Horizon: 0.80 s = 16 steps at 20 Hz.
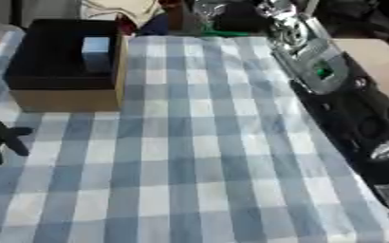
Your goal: Pick up objects on the table and place them in the box.
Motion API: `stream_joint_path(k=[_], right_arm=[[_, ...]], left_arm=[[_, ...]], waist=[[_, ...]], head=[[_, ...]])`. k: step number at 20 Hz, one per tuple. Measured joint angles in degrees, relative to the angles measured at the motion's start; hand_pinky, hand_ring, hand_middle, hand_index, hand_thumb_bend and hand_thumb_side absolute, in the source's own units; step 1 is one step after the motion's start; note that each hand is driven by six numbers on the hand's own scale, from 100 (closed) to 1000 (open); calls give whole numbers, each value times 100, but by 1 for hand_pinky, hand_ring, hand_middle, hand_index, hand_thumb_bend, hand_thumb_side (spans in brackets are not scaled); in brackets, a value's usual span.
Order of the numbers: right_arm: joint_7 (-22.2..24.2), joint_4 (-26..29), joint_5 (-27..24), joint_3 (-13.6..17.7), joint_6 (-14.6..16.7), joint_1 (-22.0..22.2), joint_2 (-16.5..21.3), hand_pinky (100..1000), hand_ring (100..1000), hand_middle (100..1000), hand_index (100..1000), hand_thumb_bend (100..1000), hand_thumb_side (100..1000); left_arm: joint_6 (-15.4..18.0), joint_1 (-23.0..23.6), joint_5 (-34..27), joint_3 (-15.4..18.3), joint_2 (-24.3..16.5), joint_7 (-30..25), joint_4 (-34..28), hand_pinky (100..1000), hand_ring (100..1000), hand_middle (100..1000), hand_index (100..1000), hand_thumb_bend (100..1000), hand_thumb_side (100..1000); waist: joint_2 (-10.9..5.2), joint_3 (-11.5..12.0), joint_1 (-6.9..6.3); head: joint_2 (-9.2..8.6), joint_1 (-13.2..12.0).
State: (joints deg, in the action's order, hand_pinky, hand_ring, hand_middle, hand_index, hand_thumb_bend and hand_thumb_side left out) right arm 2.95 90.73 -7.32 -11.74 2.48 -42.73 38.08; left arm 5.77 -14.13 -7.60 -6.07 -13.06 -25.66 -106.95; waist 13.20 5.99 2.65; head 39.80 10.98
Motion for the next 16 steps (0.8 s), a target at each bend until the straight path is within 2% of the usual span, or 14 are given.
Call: stream_joint_path(k=[4,7,16], right_arm=[[-209,442,-179,177,-156,492,160,683,978,653,880,201,355],[-349,654,-282,289,-224,839,223,682,979,652,879,193,364],[-582,1154,-377,554,-171,1676,310,682,985,649,878,166,396]], left_arm=[[31,76,98,100,0,106,10,867,544,502,454,212,805],[52,132,183,155,0,174,33,868,545,504,461,211,811],[73,212,367,244,3,266,53,870,547,509,504,207,830]], waist=[[28,-164,-54],[56,-226,-75],[113,-362,-82]], head=[[55,-192],[106,-338],[154,-581]])
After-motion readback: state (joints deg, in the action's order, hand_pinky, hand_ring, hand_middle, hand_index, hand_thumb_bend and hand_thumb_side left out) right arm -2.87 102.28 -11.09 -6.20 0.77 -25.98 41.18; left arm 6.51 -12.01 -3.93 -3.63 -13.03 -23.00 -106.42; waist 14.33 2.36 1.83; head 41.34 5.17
